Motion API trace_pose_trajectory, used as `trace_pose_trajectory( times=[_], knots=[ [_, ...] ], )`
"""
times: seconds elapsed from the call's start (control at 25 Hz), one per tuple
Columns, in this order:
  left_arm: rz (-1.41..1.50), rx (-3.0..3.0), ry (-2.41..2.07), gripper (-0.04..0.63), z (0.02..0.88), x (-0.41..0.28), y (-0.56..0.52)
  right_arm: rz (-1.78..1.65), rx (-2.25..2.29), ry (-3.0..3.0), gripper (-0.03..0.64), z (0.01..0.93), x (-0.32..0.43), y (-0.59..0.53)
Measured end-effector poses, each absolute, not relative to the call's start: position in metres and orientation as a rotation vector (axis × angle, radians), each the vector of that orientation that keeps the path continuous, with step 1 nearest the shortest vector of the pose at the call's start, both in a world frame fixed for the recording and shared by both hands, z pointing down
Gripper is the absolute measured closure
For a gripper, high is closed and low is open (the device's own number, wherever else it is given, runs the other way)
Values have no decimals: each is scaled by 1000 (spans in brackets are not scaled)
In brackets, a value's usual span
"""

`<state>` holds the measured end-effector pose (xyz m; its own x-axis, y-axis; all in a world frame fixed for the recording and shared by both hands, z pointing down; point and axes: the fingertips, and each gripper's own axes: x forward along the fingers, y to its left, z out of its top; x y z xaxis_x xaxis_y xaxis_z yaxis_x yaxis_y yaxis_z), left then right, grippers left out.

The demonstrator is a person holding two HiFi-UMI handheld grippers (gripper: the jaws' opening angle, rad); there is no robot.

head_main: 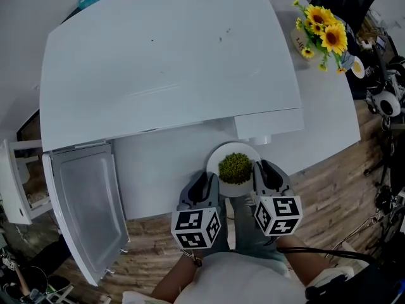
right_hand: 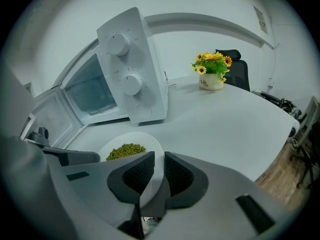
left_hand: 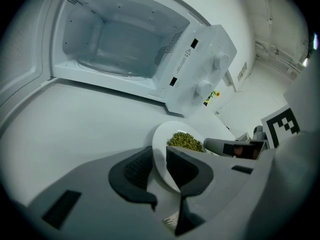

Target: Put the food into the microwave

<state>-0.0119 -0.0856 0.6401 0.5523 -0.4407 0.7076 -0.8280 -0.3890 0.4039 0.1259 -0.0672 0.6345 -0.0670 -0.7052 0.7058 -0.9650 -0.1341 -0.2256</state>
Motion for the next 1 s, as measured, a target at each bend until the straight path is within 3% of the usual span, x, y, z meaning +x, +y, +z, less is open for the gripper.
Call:
trace_pose_trajectory(
  times=[0.4,1.0],
  knots=[
    [603,1962,-1064,508,639,-19,-88,1062,1859,-1811,554,630,120,-69],
    [470,1884,-1235,509,614,-82,-99,974,1738,-1974,557,602,59,-96]
  ],
)
